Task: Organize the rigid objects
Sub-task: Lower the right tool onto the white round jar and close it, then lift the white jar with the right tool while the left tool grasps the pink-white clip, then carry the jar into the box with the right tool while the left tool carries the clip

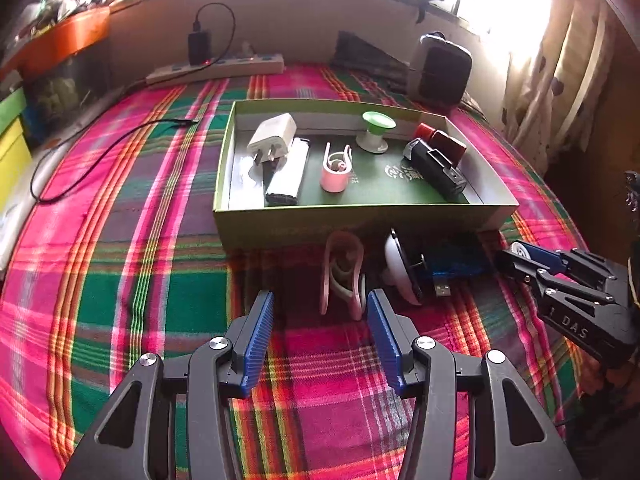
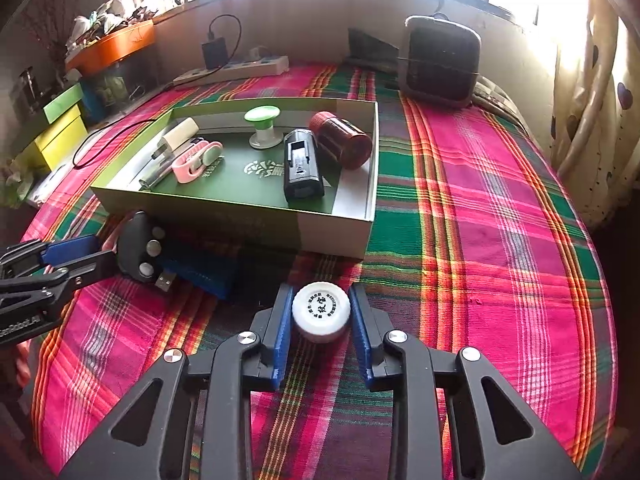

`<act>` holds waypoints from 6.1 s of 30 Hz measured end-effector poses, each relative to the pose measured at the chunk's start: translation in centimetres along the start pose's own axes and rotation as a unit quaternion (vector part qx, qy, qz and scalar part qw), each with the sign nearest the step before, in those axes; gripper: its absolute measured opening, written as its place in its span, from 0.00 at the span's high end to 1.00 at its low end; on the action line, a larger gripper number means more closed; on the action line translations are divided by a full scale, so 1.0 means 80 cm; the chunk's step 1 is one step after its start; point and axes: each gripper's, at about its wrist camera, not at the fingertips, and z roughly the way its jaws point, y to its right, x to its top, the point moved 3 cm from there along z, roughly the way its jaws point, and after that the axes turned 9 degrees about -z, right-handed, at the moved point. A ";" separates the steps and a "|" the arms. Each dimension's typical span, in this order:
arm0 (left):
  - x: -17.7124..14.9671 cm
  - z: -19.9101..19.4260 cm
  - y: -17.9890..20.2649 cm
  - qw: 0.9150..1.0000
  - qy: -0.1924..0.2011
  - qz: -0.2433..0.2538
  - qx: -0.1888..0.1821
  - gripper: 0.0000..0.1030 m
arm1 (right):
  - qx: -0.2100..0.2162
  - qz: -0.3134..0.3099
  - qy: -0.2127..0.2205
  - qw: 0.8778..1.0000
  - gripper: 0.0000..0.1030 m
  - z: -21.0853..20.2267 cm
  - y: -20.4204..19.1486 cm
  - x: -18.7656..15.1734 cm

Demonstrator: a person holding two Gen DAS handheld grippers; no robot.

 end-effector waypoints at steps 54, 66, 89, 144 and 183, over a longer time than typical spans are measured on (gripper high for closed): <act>0.015 0.013 -0.001 0.999 0.018 0.011 0.030 0.78 | 0.003 0.002 0.000 1.000 0.72 0.000 -0.001 0.000; 0.014 0.012 -0.001 0.999 0.018 0.009 0.026 0.78 | 0.010 -0.001 0.002 1.000 0.72 0.000 -0.002 0.000; 0.016 -0.012 -0.005 1.000 0.029 0.003 0.009 0.78 | 0.031 -0.011 0.031 0.999 0.72 -0.017 -0.010 0.016; 0.012 0.005 -0.020 0.999 -0.003 0.025 0.024 0.78 | 0.057 -0.030 0.051 0.997 0.72 -0.007 -0.020 0.061; 0.087 -0.009 -0.001 0.999 0.034 0.031 -0.016 0.78 | 0.083 -0.028 0.052 0.995 0.72 0.015 -0.028 0.100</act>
